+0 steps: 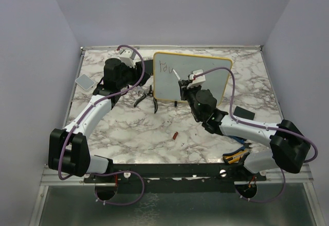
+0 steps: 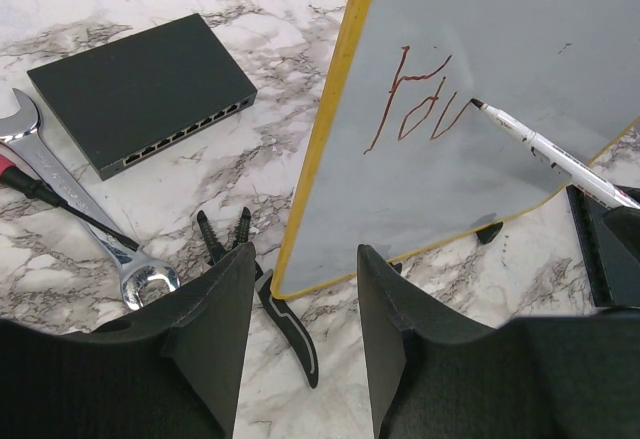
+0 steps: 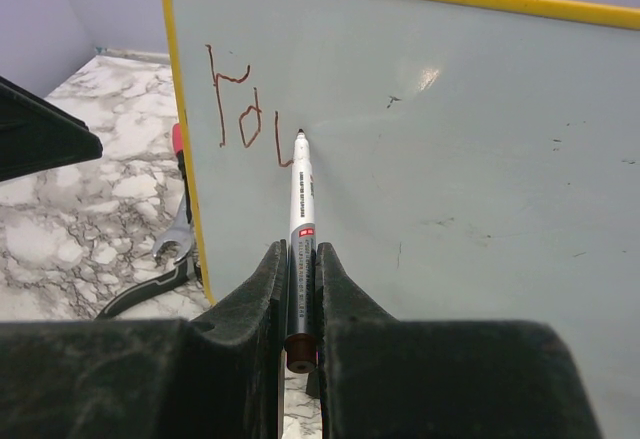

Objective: Write a sentence on the whiteboard

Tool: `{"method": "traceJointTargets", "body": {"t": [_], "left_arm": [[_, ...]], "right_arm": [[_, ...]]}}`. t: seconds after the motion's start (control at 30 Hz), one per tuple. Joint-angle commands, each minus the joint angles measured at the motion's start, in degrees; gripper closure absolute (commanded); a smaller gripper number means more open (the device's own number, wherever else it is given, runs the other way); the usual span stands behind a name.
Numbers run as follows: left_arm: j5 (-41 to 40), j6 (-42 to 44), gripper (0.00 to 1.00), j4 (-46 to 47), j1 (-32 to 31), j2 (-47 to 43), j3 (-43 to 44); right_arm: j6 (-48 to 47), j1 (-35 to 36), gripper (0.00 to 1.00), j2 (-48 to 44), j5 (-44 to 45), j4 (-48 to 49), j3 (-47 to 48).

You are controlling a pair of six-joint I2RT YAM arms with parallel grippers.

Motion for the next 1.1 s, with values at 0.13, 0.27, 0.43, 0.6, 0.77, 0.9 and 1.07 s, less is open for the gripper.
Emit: {"method": "traceJointTargets", "body": {"t": [0.13,0.27,0.43,0.6,0.77,0.9,1.07], "left_arm": [[-0.86,0.74,0.53,0.51,0.45,-1.89,-0.70],[-1.14,0.77,0.53,0.50,0.53,-2.08,-0.79],[-1.15,0.85,0.53,0.51,0.52,-2.13,-0.79],[-1.17,0.81,0.53,0.47,0.57,-2.08,-0.79],[-1.13,0.84,0.53,0.51,0.53,-2.14,-0.74],[-1.11,0.79,0.53,0.48,0.62,-2.08,-0.70],[-1.04,0.84,0.53,0.46,0.64,-2.01,-0.70]], "right_arm": [[-1.16,0.05,1.00,-1.13,2.79,1.92,1.32],[-0.32,0.05,1.00,-0.38,2.57,1.17,0.82],[1.19,0.06,1.00,0.08,1.42,0.34,-0.26],[2.72,0.06,1.00,0.04,0.63,-1.16,-1.05],[3.97,0.06,1.00,0.29,0.23,-2.26,-1.68],[4.48,0.06,1.00,0.26,0.33,-2.69,-2.16],[4.52,0.06,1.00,0.22,0.92,-2.79,-2.39]]}}
